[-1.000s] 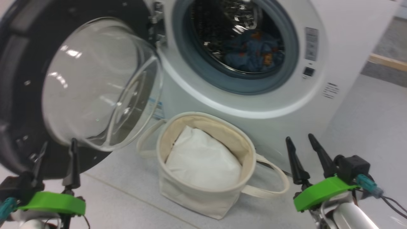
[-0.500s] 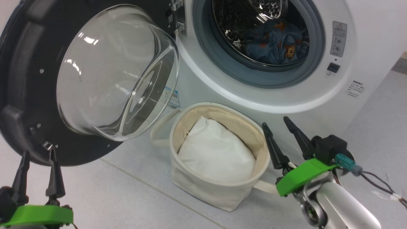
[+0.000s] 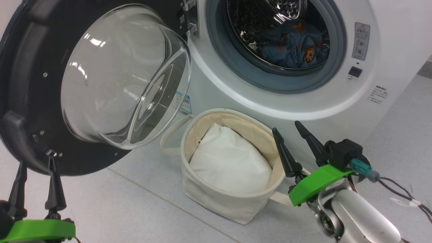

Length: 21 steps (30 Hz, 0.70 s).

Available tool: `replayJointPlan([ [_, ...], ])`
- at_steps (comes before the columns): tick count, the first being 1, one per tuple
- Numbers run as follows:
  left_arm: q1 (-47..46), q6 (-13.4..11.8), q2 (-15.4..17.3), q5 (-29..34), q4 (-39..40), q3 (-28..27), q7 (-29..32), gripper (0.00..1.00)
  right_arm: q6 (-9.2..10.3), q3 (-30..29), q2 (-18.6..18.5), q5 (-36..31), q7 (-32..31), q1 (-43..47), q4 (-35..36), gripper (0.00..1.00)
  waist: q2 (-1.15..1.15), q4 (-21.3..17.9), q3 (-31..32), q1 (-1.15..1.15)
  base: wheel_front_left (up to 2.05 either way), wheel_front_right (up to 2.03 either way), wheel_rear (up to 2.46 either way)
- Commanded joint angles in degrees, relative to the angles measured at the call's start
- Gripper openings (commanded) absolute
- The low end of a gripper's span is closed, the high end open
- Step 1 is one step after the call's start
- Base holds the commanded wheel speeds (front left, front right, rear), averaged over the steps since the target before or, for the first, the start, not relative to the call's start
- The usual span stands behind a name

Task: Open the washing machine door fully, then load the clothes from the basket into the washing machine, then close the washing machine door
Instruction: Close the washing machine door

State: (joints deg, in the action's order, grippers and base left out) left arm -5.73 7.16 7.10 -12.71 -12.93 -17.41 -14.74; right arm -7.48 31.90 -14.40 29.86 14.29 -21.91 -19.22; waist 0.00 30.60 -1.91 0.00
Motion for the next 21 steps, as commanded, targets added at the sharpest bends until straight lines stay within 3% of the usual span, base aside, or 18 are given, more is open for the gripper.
replayJointPlan([
  [1,-1.0,0.3,1.1,0.3,2.5,-1.7,-0.3,1.00,-0.01,0.2,-0.1,0.5,0.7,-1.7,1.4,1.00,0.00,0.0,0.0,0.00,0.00,0.00,0.00],
  [15,-1.4,0.3,2.0,-0.4,2.1,-0.3,-0.3,1.00,-0.01,-0.8,0.3,0.2,0.7,-0.7,1.7,1.00,0.00,-0.2,0.5,0.00,0.00,0.00,0.00],
  [16,-1.5,0.3,2.2,-0.8,2.4,0.0,-0.3,0.88,-0.01,-0.8,0.3,0.2,0.7,-0.7,1.7,1.00,0.00,-0.2,0.5,0.00,0.00,0.00,0.00],
  [17,-1.6,0.3,2.2,-1.6,2.9,0.5,-0.3,0.00,-0.01,-0.8,0.3,0.2,0.7,-0.7,1.7,1.00,0.00,-0.2,0.5,0.00,0.00,0.00,0.00],
  [21,-2.6,0.3,2.3,-13.9,6.0,0.9,-0.3,0.00,-0.01,-0.7,0.1,0.3,0.7,-0.5,1.8,1.00,0.00,-0.2,0.9,0.00,0.00,0.00,0.00],
])
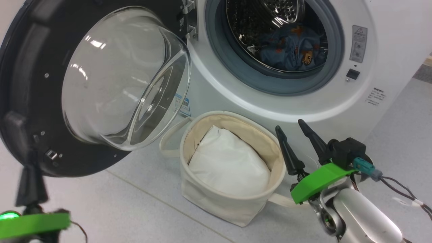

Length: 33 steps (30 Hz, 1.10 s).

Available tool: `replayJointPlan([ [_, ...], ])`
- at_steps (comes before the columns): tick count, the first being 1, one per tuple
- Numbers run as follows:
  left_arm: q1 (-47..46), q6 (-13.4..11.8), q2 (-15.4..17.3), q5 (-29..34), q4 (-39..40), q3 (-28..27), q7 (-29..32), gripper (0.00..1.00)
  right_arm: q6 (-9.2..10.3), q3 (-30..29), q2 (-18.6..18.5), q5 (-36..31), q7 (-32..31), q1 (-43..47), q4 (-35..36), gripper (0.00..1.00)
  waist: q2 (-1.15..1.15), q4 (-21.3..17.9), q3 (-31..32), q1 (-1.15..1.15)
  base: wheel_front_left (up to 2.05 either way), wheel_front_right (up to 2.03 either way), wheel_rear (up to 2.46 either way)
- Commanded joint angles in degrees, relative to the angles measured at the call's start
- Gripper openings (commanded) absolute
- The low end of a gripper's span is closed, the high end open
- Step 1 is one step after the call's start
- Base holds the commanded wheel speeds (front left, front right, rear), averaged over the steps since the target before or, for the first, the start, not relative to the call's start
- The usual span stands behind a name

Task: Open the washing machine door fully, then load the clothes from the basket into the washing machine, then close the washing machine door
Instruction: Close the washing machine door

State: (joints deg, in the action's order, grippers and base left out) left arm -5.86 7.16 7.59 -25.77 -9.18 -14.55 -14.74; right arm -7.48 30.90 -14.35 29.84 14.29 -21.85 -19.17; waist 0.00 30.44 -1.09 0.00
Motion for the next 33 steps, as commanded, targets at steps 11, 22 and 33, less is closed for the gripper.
replayJointPlan([
  [11,-16.3,-5.6,11.2,-34.7,-8.8,-15.8,14.4,0.00,-0.01,-1.0,-0.3,0.1,0.7,1.1,2.2,1.00,0.00,-1.2,1.6,0.00,0.00,0.00,0.00],
  [22,-29.2,-7.3,18.2,-41.9,-32.3,-14.7,29.2,0.00,-0.01,-4.8,-1.0,-1.1,0.7,5.5,3.6,1.00,0.00,-3.2,3.1,0.00,0.00,0.00,0.00],
  [33,-32.2,-1.3,16.9,-44.5,-37.4,-7.2,47.0,0.00,-0.01,-6.0,-0.9,-2.3,0.7,6.9,4.5,1.00,0.00,-2.4,2.1,0.00,0.00,0.00,0.00],
])
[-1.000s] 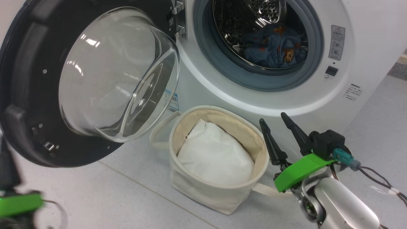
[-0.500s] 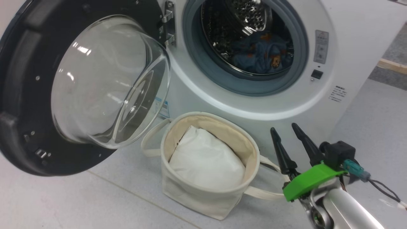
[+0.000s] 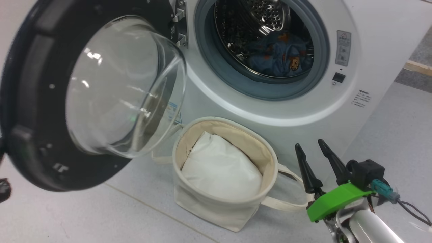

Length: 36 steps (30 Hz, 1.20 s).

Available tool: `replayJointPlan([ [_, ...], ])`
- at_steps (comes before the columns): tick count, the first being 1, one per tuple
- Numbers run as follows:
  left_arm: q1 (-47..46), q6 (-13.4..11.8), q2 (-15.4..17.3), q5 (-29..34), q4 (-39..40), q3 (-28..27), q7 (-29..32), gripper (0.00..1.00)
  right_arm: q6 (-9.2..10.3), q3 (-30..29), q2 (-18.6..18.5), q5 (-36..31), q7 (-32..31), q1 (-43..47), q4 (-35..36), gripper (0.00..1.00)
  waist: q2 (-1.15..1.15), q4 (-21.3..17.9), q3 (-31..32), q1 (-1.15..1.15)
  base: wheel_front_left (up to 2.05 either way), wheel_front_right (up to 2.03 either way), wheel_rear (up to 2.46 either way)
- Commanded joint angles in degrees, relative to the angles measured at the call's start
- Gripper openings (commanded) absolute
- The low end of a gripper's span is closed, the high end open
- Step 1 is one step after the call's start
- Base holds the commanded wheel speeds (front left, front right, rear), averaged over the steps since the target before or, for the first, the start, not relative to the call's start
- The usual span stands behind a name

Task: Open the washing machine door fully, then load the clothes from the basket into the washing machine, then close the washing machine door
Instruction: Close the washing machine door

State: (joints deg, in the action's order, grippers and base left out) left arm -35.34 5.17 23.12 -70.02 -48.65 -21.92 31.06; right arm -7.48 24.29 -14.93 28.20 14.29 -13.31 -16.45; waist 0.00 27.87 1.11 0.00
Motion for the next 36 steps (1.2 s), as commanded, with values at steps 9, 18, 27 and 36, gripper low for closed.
replayJointPlan([
  [9,3.4,1.5,-3.9,-3.3,13.9,5.7,15.3,0.00,-0.01,1.2,0.5,-0.4,0.7,-2.6,1.4,1.00,0.00,1.3,-0.2,0.00,0.00,0.00,0.00],
  [18,15.6,-8.3,-12.0,-7.5,41.1,11.1,27.0,0.00,-0.01,-0.9,1.5,-0.5,0.7,-0.7,1.7,1.00,0.00,0.6,1.2,0.00,0.00,0.00,0.00],
  [27,18.0,-12.1,-14.5,-4.4,47.3,15.2,26.8,0.00,-0.01,-3.6,2.4,-2.0,0.7,2.0,3.5,1.00,0.00,-6.1,2.1,0.00,0.00,0.00,0.00],
  [36,15.5,-10.3,-15.3,-3.0,43.4,14.3,22.6,0.00,-0.01,-4.7,1.9,-3.0,0.7,1.9,4.3,1.00,0.00,-19.6,0.4,0.00,0.00,0.00,0.00],
])
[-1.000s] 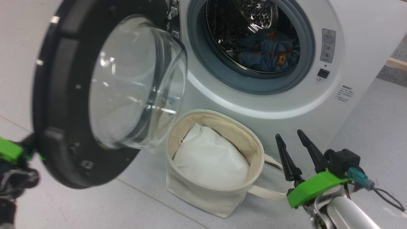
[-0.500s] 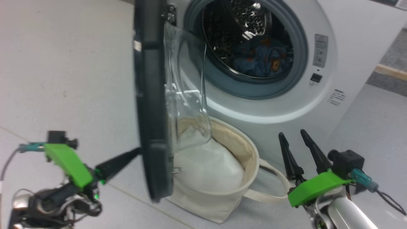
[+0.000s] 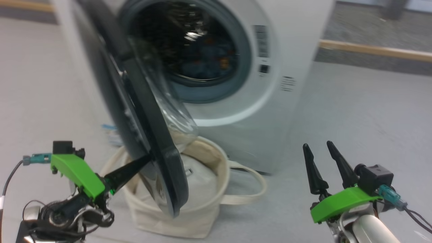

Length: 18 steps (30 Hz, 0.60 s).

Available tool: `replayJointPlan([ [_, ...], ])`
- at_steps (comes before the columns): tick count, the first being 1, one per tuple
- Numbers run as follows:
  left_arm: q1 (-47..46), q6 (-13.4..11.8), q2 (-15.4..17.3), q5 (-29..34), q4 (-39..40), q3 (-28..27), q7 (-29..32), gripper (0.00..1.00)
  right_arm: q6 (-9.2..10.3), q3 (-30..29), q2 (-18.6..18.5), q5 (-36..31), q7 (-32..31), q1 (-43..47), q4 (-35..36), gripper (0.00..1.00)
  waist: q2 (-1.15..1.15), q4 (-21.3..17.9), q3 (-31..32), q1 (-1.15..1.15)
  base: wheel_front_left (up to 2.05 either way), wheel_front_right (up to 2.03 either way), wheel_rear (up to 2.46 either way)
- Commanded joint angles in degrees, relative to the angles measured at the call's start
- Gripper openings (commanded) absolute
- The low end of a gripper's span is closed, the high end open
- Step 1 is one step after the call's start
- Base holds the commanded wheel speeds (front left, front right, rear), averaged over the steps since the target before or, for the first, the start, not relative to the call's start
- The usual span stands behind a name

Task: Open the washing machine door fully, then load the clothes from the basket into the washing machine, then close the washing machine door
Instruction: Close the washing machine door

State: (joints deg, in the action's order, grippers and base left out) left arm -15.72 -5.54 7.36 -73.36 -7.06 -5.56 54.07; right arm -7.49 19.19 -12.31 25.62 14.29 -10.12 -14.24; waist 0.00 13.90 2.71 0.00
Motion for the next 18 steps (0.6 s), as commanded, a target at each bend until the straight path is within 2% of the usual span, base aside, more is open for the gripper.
replayJointPlan([
  [1,-4.5,0.7,0.4,0.4,1.3,-2.3,-1.0,0.00,0.00,0.3,-0.8,-0.5,0.7,-1.4,2.2,1.00,0.00,-7.1,-1.4,0.00,0.00,0.00,0.00],
  [11,-8.9,3.5,1.4,1.4,-5.0,-6.1,-7.4,0.00,0.00,0.1,-1.0,-0.9,0.7,-3.1,2.8,1.00,0.00,-20.6,-4.4,0.00,0.00,0.00,0.00],
  [18,-11.8,6.1,2.2,2.4,-8.8,-7.5,-11.3,0.00,0.00,0.2,-1.1,-1.0,0.7,-4.5,3.0,1.00,0.00,-26.1,-6.5,0.00,0.00,0.00,0.00],
])
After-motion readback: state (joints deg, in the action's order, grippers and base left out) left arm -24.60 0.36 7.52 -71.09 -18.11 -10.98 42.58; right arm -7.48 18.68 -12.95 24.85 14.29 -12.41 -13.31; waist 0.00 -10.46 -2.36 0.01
